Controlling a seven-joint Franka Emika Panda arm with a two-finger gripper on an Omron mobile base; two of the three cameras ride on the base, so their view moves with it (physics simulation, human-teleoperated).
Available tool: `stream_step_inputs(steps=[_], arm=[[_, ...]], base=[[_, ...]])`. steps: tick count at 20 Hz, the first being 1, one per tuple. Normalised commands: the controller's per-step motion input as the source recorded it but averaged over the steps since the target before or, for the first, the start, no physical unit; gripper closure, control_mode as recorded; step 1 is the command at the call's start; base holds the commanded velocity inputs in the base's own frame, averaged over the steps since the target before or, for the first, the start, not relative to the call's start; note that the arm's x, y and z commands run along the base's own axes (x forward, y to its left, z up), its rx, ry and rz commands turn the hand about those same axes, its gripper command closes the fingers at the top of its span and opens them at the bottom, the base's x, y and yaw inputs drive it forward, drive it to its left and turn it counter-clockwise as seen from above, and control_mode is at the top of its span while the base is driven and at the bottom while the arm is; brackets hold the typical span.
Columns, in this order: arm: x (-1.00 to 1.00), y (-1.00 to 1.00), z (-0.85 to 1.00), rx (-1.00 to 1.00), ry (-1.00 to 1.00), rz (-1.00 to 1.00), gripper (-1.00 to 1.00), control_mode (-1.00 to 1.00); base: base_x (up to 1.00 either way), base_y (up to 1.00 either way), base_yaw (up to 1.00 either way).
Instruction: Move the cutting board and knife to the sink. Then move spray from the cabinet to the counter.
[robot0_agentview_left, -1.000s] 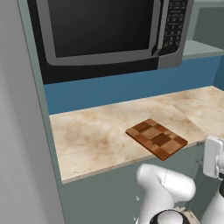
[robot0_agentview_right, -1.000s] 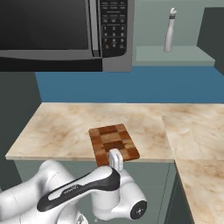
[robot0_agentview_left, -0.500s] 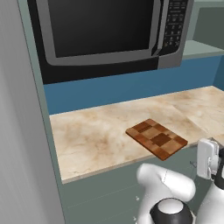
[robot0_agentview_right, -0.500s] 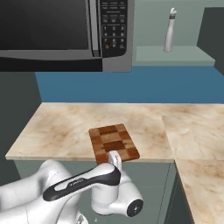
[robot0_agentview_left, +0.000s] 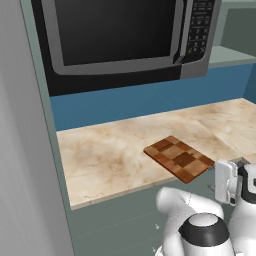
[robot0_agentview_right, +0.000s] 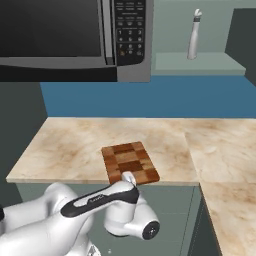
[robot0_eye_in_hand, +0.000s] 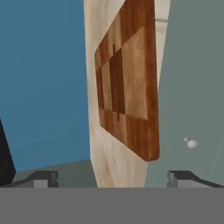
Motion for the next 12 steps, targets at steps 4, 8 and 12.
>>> stream_step_inputs(steps=[4, 8, 12], arm=[[0.32, 0.12, -0.30, 0.00, 0.00, 0.03, -1.00, -1.00], [0.32, 0.09, -0.26, 0.00, 0.00, 0.03, -1.00, -1.00], [0.30, 0.06, -0.22, 0.00, 0.00, 0.03, -1.00, -1.00]], base=[[0.00, 0.00, 0.00], [0.00, 0.00, 0.00], [0.00, 0.00, 0.00]])
